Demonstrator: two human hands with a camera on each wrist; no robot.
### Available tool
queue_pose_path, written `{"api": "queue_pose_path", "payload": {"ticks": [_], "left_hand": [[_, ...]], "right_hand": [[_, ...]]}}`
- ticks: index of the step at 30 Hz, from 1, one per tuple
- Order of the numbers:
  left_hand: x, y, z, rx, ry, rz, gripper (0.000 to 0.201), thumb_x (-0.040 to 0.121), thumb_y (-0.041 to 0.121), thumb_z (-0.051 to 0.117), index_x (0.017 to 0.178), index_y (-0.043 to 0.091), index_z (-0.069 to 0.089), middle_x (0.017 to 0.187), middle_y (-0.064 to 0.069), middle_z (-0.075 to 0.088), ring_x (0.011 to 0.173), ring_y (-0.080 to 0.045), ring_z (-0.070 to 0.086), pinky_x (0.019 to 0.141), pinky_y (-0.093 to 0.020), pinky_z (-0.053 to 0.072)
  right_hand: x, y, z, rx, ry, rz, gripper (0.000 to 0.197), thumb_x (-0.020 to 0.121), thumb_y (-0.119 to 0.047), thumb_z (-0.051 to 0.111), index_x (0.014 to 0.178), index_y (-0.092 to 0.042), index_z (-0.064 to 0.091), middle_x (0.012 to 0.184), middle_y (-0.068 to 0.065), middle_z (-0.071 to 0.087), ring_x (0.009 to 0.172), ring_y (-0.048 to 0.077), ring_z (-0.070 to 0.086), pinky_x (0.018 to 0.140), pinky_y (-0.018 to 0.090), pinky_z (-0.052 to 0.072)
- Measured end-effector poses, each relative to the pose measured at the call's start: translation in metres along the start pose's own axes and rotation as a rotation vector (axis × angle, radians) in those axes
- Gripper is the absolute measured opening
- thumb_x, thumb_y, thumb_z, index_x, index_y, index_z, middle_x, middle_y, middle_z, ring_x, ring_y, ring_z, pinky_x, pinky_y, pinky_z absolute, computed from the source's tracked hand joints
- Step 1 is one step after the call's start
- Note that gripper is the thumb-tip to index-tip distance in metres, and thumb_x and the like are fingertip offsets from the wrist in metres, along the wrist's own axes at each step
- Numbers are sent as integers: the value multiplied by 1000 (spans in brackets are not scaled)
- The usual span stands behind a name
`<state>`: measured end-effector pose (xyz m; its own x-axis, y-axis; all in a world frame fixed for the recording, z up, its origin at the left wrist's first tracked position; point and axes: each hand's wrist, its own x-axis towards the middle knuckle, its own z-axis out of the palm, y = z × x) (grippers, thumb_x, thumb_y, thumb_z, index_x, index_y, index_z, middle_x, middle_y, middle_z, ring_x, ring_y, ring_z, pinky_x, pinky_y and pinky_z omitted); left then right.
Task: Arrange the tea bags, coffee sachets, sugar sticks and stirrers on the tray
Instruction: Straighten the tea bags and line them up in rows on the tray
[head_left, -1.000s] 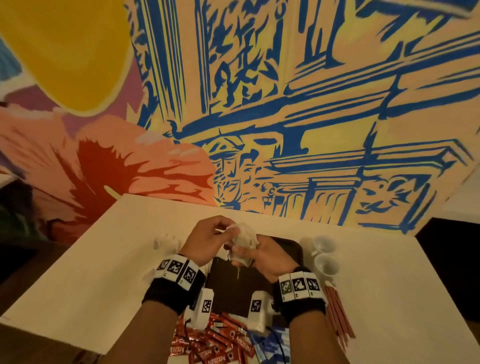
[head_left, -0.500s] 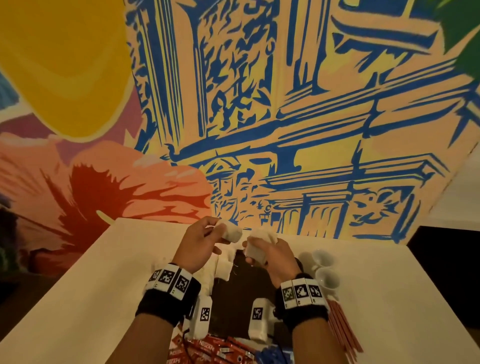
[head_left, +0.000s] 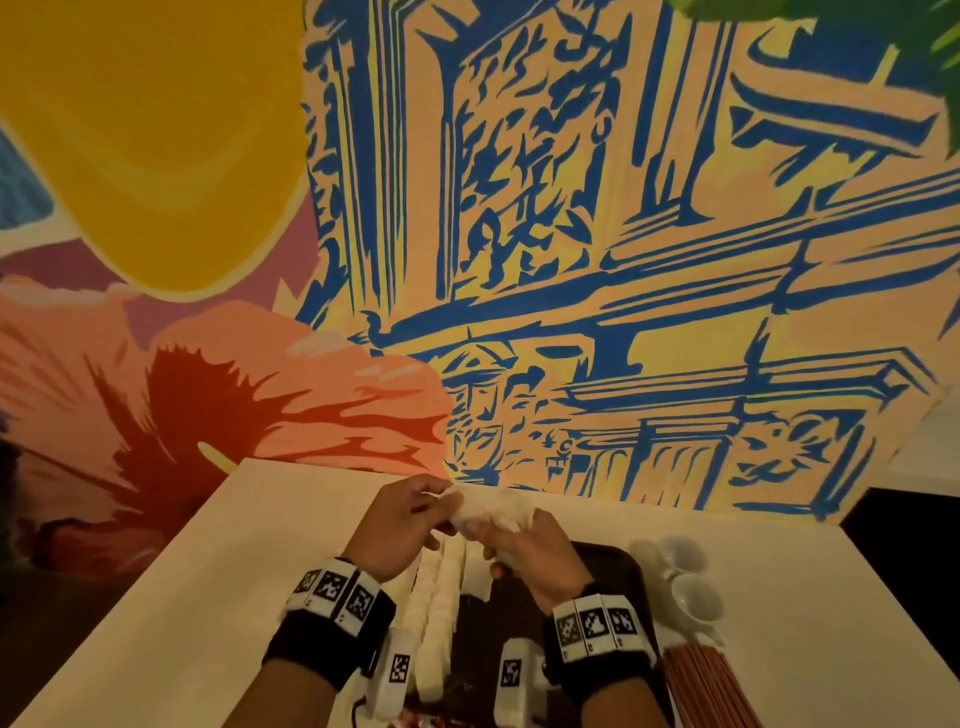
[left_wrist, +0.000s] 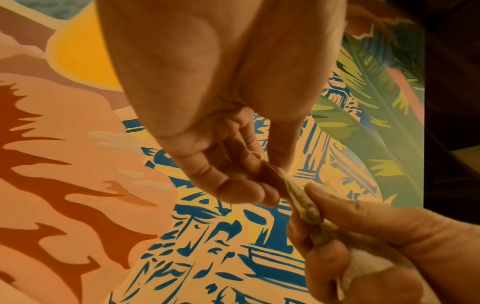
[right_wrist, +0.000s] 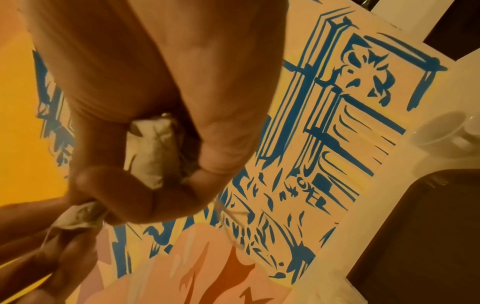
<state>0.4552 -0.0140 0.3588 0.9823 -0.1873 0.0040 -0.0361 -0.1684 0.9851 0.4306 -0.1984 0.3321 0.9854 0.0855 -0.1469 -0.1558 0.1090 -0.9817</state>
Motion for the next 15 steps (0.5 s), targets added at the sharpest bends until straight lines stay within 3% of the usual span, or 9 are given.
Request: {"api": "queue_pose_path", "payload": {"ticks": [5,10,15], "left_hand": [[7,-15,-15,39,-44,28,9,92,17,70,94,9,70,81,-13,74,72,-20,71,57,-25,50],[10,-35,-32,-19,-11,-1,8,94,15,68,95,7,69,82,-13,74,72,-22,71,57,-28,52],[26,-72,-43,48,-51,-108,6,95,14,67,98,9,67,78,-12,73,73,-22,69,58,-31,52]], "right_hand": [[6,7,8,-44,117,14,22,83,-24,82,101,-12,77,85,5,76,72,16,62,59,31,49],[2,17,3,123,280,135,20,91,-21,74,102,-4,75,87,10,74,72,20,63,60,31,53],[-8,32,-17,391,262,210,29,101,-13,47,115,3,66,90,15,67,79,27,64,67,37,61]]}}
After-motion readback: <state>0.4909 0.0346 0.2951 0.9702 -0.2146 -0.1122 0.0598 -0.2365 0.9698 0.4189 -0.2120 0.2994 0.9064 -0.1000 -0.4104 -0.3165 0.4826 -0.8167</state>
